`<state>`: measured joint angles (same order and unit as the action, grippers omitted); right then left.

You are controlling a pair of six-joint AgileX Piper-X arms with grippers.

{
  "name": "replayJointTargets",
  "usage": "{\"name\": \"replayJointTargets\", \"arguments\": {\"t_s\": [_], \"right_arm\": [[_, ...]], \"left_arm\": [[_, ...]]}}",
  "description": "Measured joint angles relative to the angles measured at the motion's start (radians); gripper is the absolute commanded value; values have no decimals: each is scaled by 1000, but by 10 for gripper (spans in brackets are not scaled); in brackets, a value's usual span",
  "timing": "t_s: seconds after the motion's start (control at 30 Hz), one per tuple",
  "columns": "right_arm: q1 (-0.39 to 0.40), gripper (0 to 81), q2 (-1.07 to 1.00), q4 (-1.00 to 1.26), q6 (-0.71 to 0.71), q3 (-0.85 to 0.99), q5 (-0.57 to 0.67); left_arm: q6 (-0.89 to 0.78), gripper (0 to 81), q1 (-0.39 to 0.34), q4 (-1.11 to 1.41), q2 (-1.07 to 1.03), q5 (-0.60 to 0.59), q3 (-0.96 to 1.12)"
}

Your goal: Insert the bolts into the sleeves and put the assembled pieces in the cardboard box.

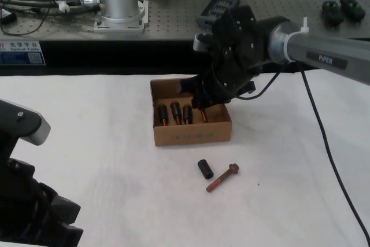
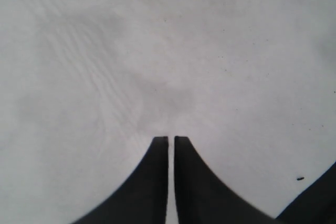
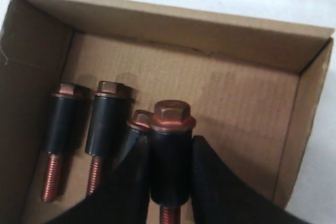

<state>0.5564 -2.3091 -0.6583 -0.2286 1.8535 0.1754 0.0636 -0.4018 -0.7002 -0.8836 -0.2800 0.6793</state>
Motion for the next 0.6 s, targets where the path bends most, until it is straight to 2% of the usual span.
{"name": "replayJointTargets", "arguments": {"t_s": [0.2,0.6], "right_arm": [[19,290,0,-11,-1,0,0],[25,296,0,-11,-1,0,7]], "left_arm": [[0,33,0,0,0,0,0],[0,33,0,0,0,0,0]]}}
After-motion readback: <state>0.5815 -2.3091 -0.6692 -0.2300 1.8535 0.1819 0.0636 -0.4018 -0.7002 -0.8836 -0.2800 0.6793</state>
